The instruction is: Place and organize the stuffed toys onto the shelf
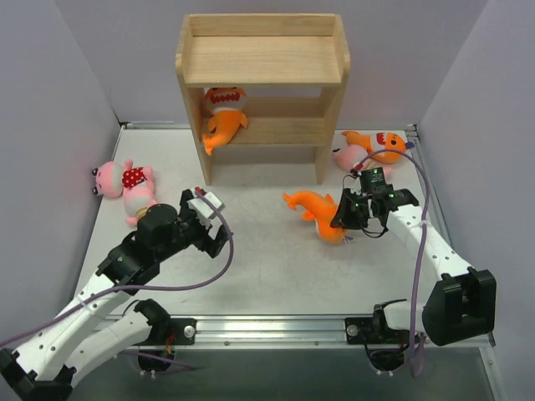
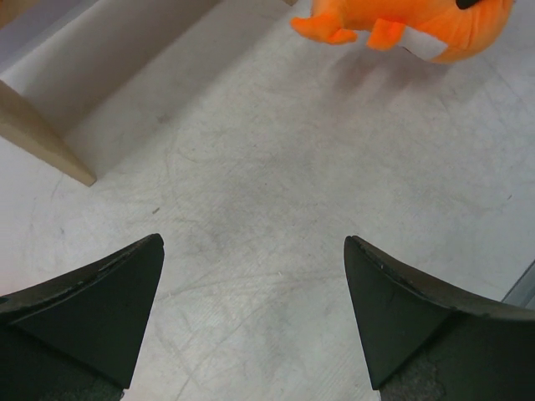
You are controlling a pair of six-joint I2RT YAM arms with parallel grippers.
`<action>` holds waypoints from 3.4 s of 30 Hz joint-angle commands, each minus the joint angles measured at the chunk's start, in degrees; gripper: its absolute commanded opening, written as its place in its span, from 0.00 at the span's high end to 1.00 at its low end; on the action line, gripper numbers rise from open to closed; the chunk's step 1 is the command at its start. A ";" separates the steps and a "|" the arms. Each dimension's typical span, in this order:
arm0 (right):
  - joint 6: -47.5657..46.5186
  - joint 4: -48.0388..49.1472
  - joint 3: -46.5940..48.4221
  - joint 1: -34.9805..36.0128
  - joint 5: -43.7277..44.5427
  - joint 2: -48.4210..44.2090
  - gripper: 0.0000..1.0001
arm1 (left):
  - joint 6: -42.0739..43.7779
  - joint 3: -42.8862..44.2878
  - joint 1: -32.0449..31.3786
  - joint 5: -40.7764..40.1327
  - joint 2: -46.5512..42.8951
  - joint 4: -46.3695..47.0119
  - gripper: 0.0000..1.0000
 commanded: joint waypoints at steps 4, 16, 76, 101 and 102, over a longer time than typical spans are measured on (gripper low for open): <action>-5.84 -3.86 8.50 5.63 -6.90 2.85 1.00 | 11.83 6.64 -14.85 -15.11 8.45 4.49 0.03; -6.63 -4.04 15.36 13.10 -8.04 4.96 1.00 | 28.97 9.63 -21.90 -17.05 19.09 11.09 0.03; -5.67 4.13 18.17 18.20 -7.69 0.05 0.23 | 31.45 12.88 -24.10 -18.81 34.30 9.77 0.98; -9.97 23.36 7.55 11.96 -13.66 -16.04 0.14 | -18.37 12.09 2.87 23.45 28.50 14.68 0.98; -10.06 24.16 6.93 11.96 -14.01 -16.22 0.13 | -19.44 11.83 3.40 26.34 27.89 15.39 0.98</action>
